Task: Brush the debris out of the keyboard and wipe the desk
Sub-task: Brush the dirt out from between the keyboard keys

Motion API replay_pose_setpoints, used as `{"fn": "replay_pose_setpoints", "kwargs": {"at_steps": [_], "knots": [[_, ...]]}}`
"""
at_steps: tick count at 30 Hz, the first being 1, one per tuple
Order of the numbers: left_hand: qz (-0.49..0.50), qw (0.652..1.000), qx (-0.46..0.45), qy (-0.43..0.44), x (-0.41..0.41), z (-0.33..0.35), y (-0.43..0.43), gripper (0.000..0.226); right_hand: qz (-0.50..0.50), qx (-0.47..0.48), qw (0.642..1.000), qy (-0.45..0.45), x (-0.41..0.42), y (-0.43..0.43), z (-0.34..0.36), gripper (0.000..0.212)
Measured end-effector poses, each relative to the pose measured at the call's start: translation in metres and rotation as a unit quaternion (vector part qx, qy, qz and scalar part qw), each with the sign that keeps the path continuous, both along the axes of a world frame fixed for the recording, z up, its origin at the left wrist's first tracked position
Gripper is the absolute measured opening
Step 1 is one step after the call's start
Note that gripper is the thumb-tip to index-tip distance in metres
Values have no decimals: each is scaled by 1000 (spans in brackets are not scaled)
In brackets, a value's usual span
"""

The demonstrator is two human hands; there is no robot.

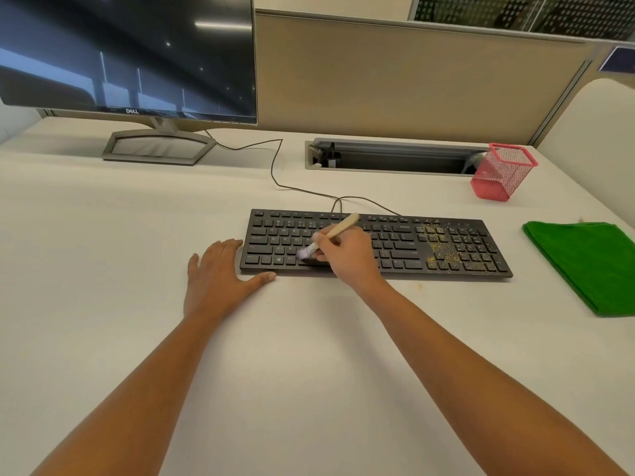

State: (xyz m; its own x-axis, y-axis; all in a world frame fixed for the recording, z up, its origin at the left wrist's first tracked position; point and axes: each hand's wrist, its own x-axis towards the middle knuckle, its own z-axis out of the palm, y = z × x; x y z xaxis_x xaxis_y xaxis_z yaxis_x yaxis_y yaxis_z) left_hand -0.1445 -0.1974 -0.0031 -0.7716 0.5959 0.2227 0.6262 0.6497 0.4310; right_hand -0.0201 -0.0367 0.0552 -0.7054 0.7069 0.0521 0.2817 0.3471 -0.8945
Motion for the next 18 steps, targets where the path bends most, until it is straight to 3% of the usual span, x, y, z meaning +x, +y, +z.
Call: {"fn": "replay_pose_setpoints", "kwargs": {"at_steps": [4,9,15,18], "knots": [[0,1000,-11,-2,-1,0,0,99,49,-37,996,-64,-5,2,14,17],[1,1000,0,8,-2,-2,1,81,-3,-16,999,-27,-4,2,14,17],[6,1000,-6,4,-1,-1,0,82,62,-96,992,-47,5,8,30,9],[2,1000,-4,5,-1,-1,0,81,61,-20,997,-51,13,30,51,6]]}}
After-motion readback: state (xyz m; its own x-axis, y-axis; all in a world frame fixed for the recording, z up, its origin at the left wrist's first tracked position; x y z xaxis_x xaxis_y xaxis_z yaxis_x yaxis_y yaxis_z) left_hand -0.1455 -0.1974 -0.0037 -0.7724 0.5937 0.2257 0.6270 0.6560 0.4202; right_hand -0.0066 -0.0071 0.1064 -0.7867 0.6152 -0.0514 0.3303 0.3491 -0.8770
